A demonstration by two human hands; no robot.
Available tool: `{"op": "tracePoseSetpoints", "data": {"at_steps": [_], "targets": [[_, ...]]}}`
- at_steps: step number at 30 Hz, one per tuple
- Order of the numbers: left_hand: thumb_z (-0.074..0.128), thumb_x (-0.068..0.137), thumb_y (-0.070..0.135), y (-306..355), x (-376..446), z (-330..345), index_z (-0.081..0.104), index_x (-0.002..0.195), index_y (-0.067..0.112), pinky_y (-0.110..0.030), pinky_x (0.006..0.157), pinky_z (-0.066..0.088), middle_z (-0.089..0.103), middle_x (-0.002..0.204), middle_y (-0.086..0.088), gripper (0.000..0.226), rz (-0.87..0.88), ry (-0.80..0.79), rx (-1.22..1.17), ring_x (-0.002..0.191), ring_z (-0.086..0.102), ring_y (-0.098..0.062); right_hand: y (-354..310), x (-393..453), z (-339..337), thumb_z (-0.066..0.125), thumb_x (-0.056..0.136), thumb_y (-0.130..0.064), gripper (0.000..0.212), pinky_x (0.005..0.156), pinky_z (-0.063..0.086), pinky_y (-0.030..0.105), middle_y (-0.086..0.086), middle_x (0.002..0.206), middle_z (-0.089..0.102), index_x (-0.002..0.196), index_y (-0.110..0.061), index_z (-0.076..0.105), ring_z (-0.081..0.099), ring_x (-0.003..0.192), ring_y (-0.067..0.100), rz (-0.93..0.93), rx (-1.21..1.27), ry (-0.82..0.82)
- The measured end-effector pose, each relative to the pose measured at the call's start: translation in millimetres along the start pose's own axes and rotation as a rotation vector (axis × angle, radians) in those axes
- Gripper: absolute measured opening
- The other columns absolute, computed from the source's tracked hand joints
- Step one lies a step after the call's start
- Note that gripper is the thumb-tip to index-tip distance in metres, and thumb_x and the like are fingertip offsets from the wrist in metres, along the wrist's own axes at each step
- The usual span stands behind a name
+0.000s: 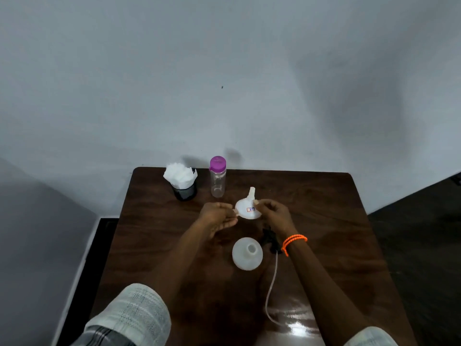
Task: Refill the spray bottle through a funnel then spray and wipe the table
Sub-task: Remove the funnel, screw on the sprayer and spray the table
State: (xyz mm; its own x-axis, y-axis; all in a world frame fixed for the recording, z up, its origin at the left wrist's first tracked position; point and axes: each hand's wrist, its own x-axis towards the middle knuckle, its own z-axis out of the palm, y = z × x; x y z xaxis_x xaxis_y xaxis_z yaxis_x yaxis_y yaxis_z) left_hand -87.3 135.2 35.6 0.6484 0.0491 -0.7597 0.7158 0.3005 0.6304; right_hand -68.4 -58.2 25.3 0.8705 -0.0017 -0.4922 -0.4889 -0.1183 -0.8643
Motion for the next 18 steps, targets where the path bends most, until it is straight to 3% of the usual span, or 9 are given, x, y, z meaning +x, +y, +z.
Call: {"op": "tracePoseSetpoints", "data": {"at_steps": [3, 6, 8, 10, 12, 16, 18], "targets": [[0.074, 0.087, -0.003, -10, 32, 6, 0.065, 0.108, 0.001, -0.034, 0.077, 0.063, 0.072, 0.108, -0.02, 0.023, -0.008, 0.038, -0.003, 0.1, 0.073, -0.03, 12, 35, 7, 0.081, 0.085, -0.028, 0.033, 0.059, 0.056, 0.026, 0.006, 0.11, 0.075, 0.114, -0.017, 0.072, 0.072, 0.093, 0.02, 0.016, -0.09, -0.047], [0.072, 0.088, -0.002, -19, 58, 12, 0.066, 0.101, 0.002, -0.036, 0.082, 0.062, 0.072, 0.104, -0.018, 0.015, -0.011, 0.076, -0.02, 0.099, 0.071, -0.028, 25, 66, 8, 0.086, 0.08, -0.021, 0.054, 0.062, 0.058, 0.026, 0.005, 0.119, 0.07, 0.129, -0.016, 0.065, 0.07, 0.104, 0.024, 0.003, -0.166, -0.107], [0.072, 0.089, -0.002, -24, 76, 17, 0.066, 0.103, 0.003, -0.032, 0.079, 0.062, 0.07, 0.098, -0.016, 0.016, -0.011, 0.102, -0.016, 0.092, 0.069, -0.024, 31, 85, 8, 0.088, 0.077, -0.014, 0.053, 0.069, 0.062, 0.035, 0.005, 0.117, 0.07, 0.124, -0.014, 0.065, 0.069, 0.104, 0.024, -0.038, -0.269, -0.123], [0.071, 0.09, -0.002, -28, 90, 21, 0.066, 0.108, 0.003, -0.027, 0.071, 0.061, 0.069, 0.093, -0.012, 0.02, -0.006, 0.119, 0.005, 0.084, 0.067, -0.018, 37, 101, 8, 0.089, 0.073, -0.017, 0.053, 0.087, 0.06, 0.043, 0.002, 0.116, 0.071, 0.121, -0.016, 0.068, 0.068, 0.106, 0.022, -0.112, -0.431, -0.101], [0.07, 0.09, -0.001, -28, 102, 25, 0.065, 0.113, 0.004, -0.025, 0.069, 0.059, 0.068, 0.095, -0.011, 0.024, 0.002, 0.135, 0.027, 0.081, 0.065, -0.016, 37, 114, 11, 0.089, 0.071, -0.022, 0.062, 0.097, 0.054, 0.037, 0.003, 0.125, 0.069, 0.129, -0.015, 0.067, 0.065, 0.113, 0.022, -0.152, -0.566, -0.078], [0.068, 0.092, 0.0, -25, 117, 31, 0.064, 0.11, 0.011, -0.028, 0.074, 0.059, 0.069, 0.094, -0.013, 0.021, 0.025, 0.156, 0.081, 0.08, 0.065, -0.018, 30, 128, 16, 0.084, 0.074, -0.012, 0.054, 0.087, 0.042, 0.022, 0.006, 0.123, 0.07, 0.126, -0.013, 0.069, 0.062, 0.109, 0.019, -0.221, -0.65, -0.069], [0.066, 0.092, 0.0, -23, 123, 34, 0.066, 0.106, 0.011, -0.032, 0.076, 0.059, 0.068, 0.084, -0.01, 0.017, 0.046, 0.185, 0.111, 0.072, 0.063, -0.016, 31, 135, 18, 0.085, 0.073, -0.012, 0.055, 0.093, 0.043, 0.023, 0.006, 0.126, 0.069, 0.126, -0.012, 0.069, 0.061, 0.114, 0.02, -0.251, -0.661, -0.048]]}}
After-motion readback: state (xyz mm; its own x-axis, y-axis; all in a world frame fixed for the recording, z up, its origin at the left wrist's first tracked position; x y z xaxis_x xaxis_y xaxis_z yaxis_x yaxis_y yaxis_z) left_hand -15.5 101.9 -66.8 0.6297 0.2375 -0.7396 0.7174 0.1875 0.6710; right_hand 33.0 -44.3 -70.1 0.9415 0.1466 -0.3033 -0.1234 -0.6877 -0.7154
